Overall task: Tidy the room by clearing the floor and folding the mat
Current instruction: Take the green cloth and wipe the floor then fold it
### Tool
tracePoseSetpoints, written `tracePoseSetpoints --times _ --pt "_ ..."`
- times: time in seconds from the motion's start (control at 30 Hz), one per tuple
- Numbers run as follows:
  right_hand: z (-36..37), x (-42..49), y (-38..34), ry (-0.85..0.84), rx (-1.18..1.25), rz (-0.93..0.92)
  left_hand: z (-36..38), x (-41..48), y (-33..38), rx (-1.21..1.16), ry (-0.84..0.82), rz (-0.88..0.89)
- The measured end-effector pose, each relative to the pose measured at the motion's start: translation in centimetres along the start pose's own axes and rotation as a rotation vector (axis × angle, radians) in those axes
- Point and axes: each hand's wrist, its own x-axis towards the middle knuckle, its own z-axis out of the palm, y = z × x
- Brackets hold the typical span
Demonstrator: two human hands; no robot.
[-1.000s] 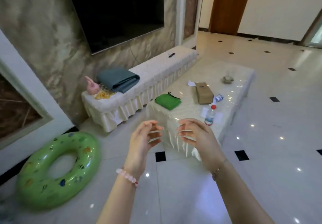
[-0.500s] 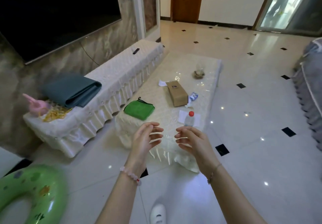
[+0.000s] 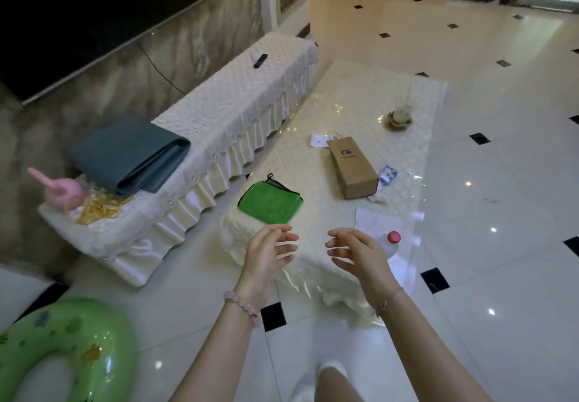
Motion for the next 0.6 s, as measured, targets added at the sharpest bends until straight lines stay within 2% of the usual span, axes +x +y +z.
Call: tracePoseSetpoints --times 0.27,0.43,0.6 --pt "4.4 14.5 0.2 -0.080 -0.001 0.131 -1.6 11.5 1.3 -0.081 0.143 -0.154" --pt "6.2 25.2 2.0 -0.046 0.077 0.326 -2.8 20.0 1.5 -0.026 0.207 -0.304" --pt "7.3 35.1 6.6 0.020 0.092 0.553 -4.7 27.7 0.9 -0.012 0.306 -0.387"
